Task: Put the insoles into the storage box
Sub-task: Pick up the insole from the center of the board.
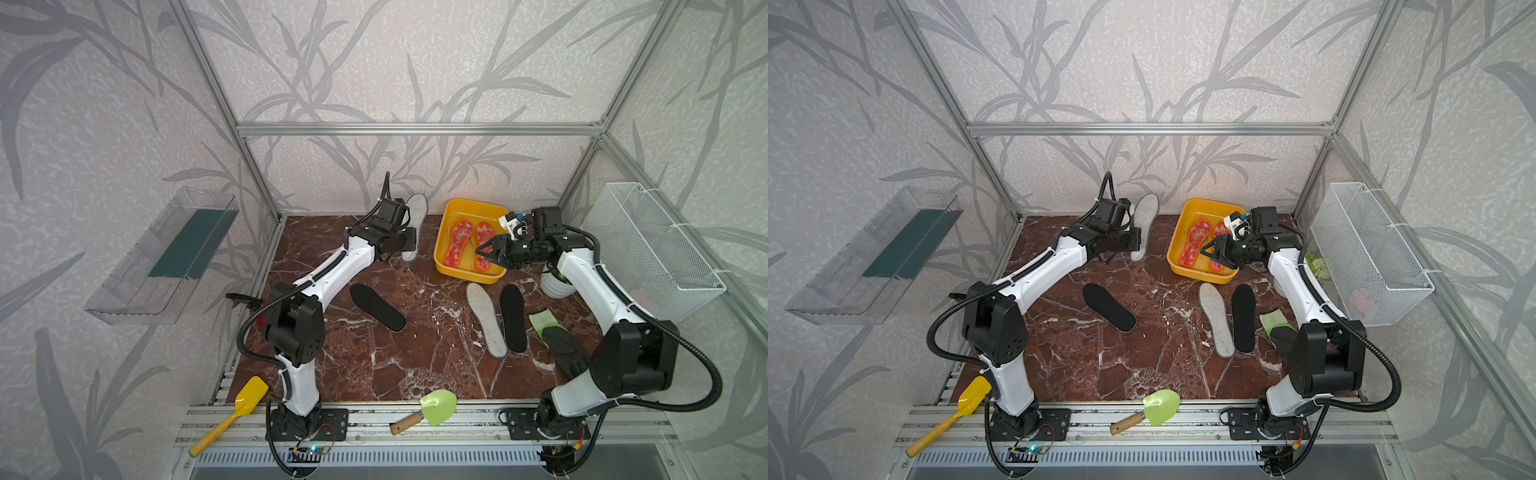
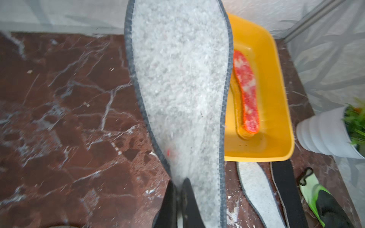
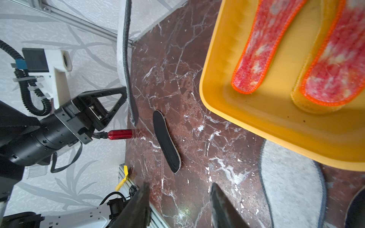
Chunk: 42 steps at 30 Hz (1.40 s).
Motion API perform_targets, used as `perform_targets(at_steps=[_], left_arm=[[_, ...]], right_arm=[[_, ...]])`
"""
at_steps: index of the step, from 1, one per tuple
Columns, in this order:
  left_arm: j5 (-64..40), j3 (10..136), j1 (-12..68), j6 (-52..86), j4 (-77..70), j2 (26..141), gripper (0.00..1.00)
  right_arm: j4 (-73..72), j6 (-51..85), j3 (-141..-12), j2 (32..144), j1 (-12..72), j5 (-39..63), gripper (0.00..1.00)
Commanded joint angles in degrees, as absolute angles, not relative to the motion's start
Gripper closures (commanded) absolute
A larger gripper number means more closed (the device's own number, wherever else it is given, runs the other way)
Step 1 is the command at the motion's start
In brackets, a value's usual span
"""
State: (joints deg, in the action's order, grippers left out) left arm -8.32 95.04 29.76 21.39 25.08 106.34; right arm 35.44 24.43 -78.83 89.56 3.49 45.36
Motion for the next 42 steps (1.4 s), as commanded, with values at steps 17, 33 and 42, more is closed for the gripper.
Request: perform_targets(at_steps=[17, 33, 42], left_arm=[[-7.43, 94.21, 38.98, 15.12, 16.26, 105.48, 1.00], [-7.03, 94.64, 39.29, 15.21, 17.06, 105.71, 1.00], [-5.58, 93.28, 39.25, 15.71, 17.06, 105.28, 1.00]], right_arm=[[19.92, 36.19, -85.66, 96.31, 7.80, 46.26, 0.57], [13.85, 42.89, -88.34, 102.79, 11.81, 45.72, 0.66], [13.88, 41.69, -88.51, 102.19, 12.42, 44.22, 1.00]])
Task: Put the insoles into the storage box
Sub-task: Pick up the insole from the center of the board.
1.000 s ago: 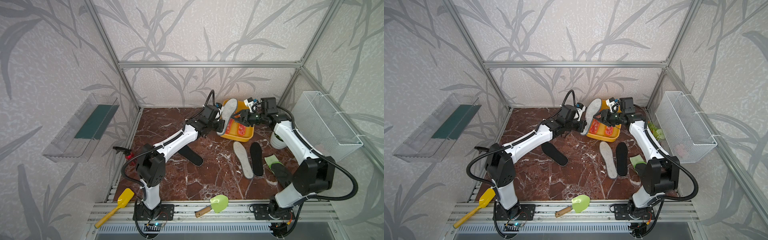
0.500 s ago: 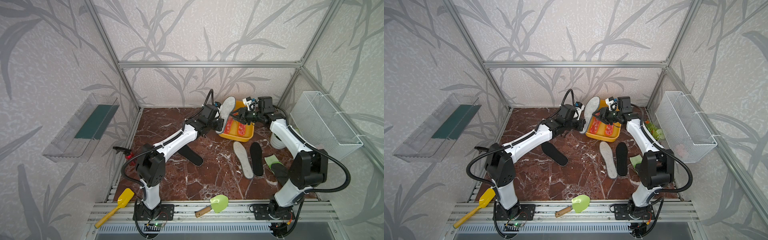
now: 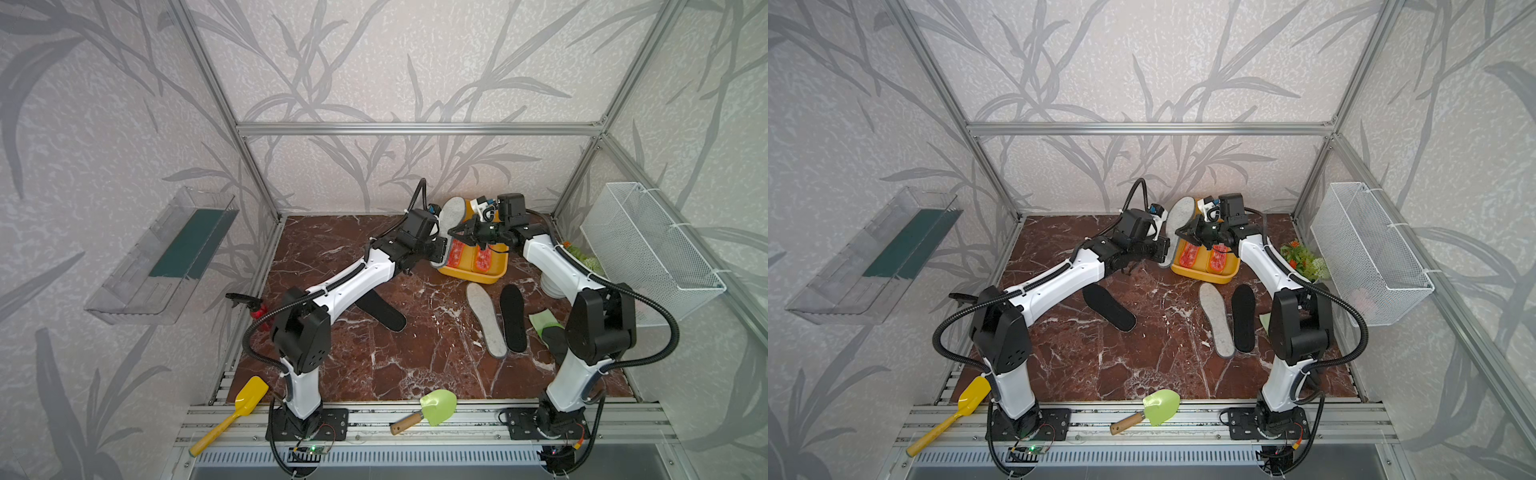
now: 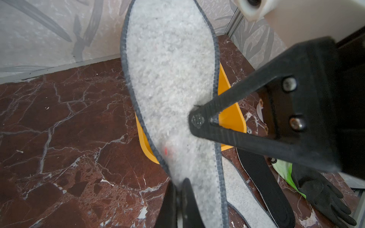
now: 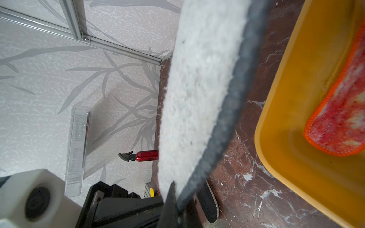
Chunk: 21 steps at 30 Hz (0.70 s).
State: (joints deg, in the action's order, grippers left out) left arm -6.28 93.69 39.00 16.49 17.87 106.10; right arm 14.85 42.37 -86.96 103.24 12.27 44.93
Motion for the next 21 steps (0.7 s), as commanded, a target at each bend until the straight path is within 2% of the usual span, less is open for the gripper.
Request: perform_targets(at_steps=[1, 5, 6, 8, 10, 13, 14, 17, 21], left_arm=[[-5.41, 93.19, 39.34, 15.81, 17.11, 105.13, 1.00], [-5.58, 93.33, 39.28, 15.84, 17.81, 105.15, 1.00], [-5.23, 93.33, 39.33, 15.95, 18.13, 105.16, 0.97], [-4.21, 93.19, 39.27, 16.38, 18.76, 104.85, 0.81], [-2.78, 92.63, 39.13, 16.89, 19.01, 104.26, 0.59], [-0.73, 90.82, 38.69, 17.78, 18.61, 102.68, 0.42], [0.07, 90.19, 38.42, 18.29, 18.65, 101.95, 0.32], [0.95, 87.71, 37.00, 19.48, 18.37, 99.72, 0.25], [0.90, 82.92, 34.11, 22.64, 16.62, 95.66, 0.21]], right_arm=[[14.01, 41.38, -88.42, 102.05, 12.39, 44.05, 1.00], [14.60, 38.97, -88.27, 101.14, 12.39, 42.32, 1.00], [14.75, 38.26, -88.28, 100.97, 12.39, 41.75, 1.00], [15.59, 36.98, -88.73, 100.64, 12.41, 40.34, 1.00], [17.61, 32.68, -89.91, 100.85, 12.39, 39.02, 1.00], [20.39, 28.42, -91.56, 101.41, 11.98, 37.18, 1.00], [20.95, 27.07, -91.99, 101.71, 11.59, 37.00, 1.00], [21.41, 24.16, -92.27, 102.53, 9.85, 36.72, 1.00], [26.17, 19.64, -95.65, 105.74, 7.28, 35.33, 1.00]])
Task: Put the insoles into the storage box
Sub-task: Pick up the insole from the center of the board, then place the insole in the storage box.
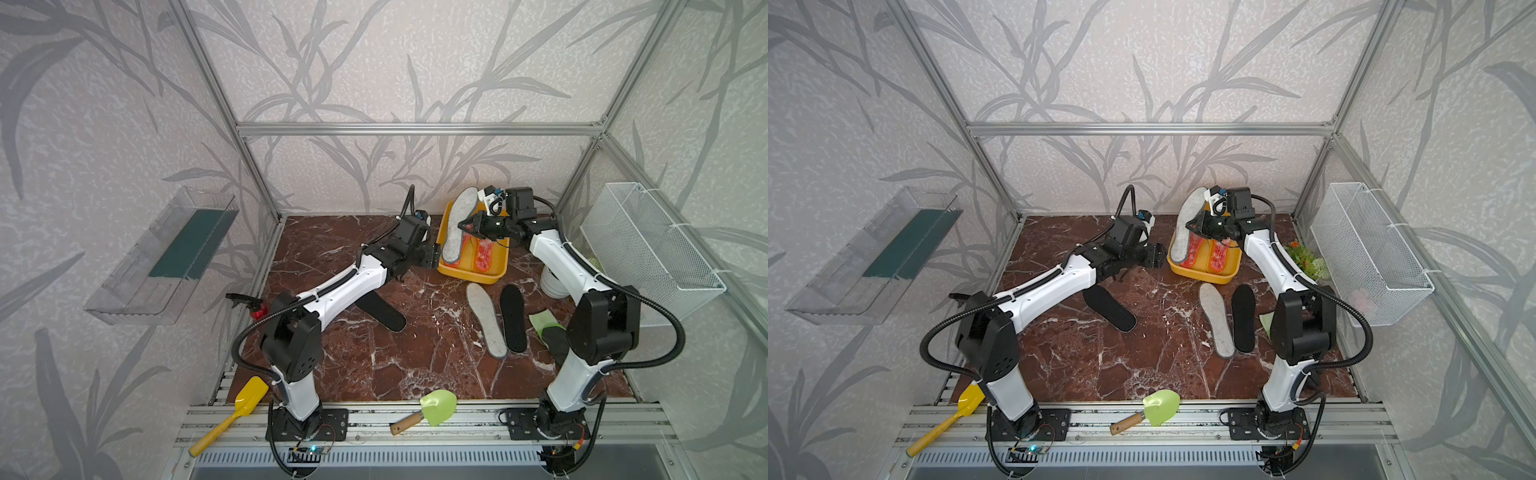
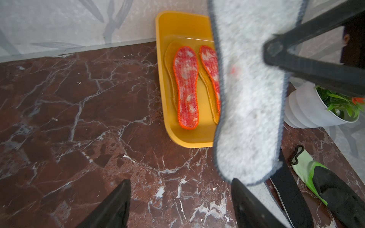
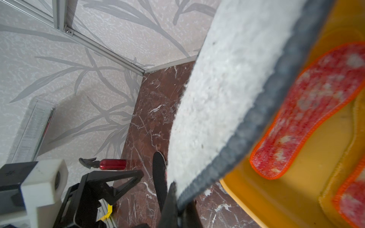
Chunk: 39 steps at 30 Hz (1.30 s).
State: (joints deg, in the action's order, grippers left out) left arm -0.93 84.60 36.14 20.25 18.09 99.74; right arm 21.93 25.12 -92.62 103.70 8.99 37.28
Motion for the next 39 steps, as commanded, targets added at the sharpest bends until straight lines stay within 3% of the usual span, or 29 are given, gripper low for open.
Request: perform_targets(at_steps=[1, 10, 20, 39], left_arm=[[0.46, 81.64, 33.17, 23.27, 16.24, 94.51, 0.20], [-0.52, 76.61, 28.65, 24.69, 17.52, 87.52, 0.17], [-0.22, 74.84, 28.53, 24.01, 18.43, 86.00, 0.17], [0.80, 74.09, 28.15, 23.61, 19.17, 85.24, 0.18]], right_arm=[[27.89, 18.17, -97.06, 106.83, 6.82, 34.57, 1.00], [40.55, 9.62, -113.37, 120.26, 6.42, 28.26, 1.00], [39.40, 18.50, -121.20, 131.98, 6.59, 31.80, 1.00], [44.02, 22.87, -137.04, 145.58, 7.38, 32.51, 1.00]])
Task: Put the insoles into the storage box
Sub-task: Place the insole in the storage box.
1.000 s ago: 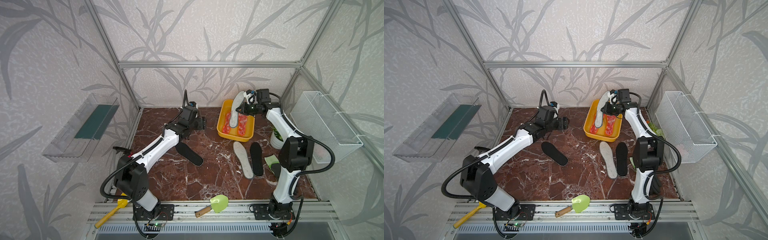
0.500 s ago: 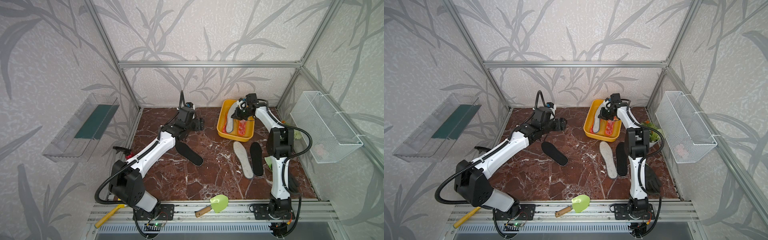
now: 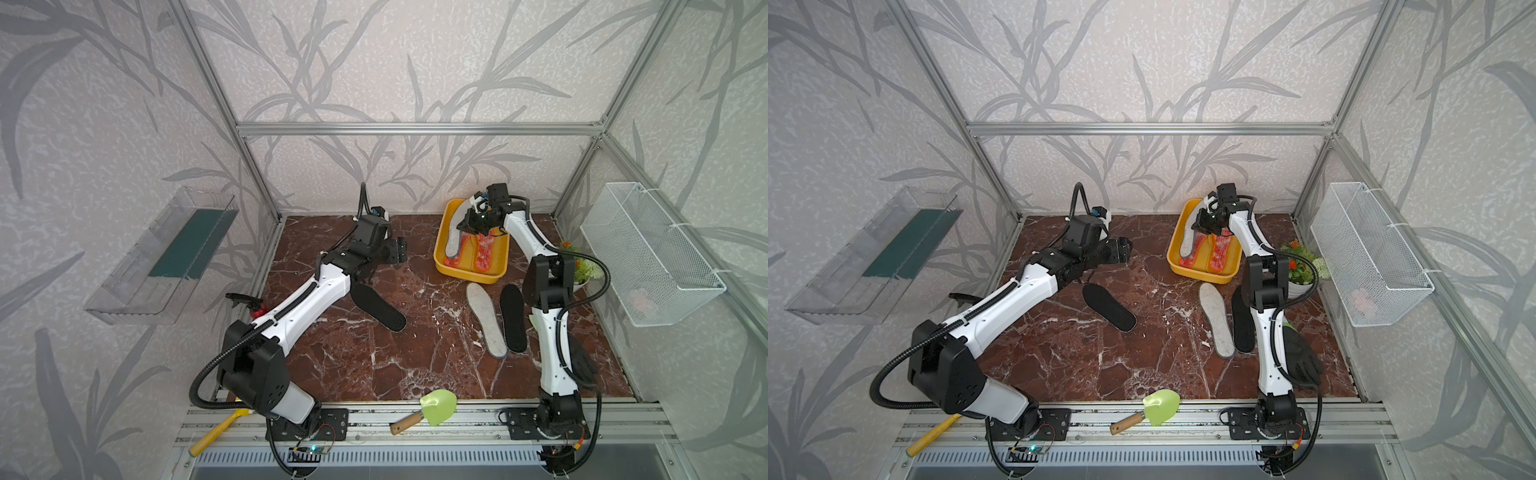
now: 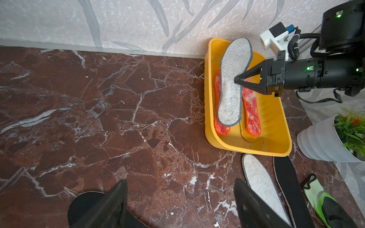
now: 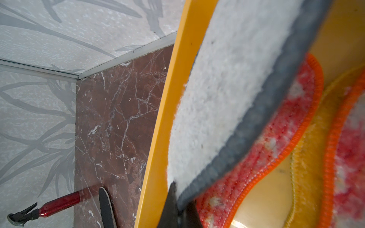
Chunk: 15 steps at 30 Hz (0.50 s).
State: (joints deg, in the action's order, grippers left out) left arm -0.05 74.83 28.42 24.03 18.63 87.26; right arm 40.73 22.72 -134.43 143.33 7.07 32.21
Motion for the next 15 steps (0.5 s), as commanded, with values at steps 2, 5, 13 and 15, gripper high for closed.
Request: perform_targets(at_steps=[2, 5, 13, 15], left_arm=[[0.88, 74.01, 28.18, 23.59, 19.24, 85.17, 0.18], [0.88, 73.94, 28.05, 23.79, 19.02, 85.16, 0.17], [0.63, 74.18, 28.04, 23.89, 19.30, 85.34, 0.18], [0.89, 73.96, 27.97, 23.78, 19.34, 85.03, 0.18]], right_arm=[[44.84, 22.63, -138.05, 146.31, 7.38, 32.09, 1.00], [45.50, 22.40, -138.69, 146.84, 7.38, 31.67, 1.00], [46.93, 22.61, -140.47, 149.57, 7.38, 31.07, 1.00], [46.93, 22.62, -140.49, 149.85, 7.38, 30.94, 1.00]])
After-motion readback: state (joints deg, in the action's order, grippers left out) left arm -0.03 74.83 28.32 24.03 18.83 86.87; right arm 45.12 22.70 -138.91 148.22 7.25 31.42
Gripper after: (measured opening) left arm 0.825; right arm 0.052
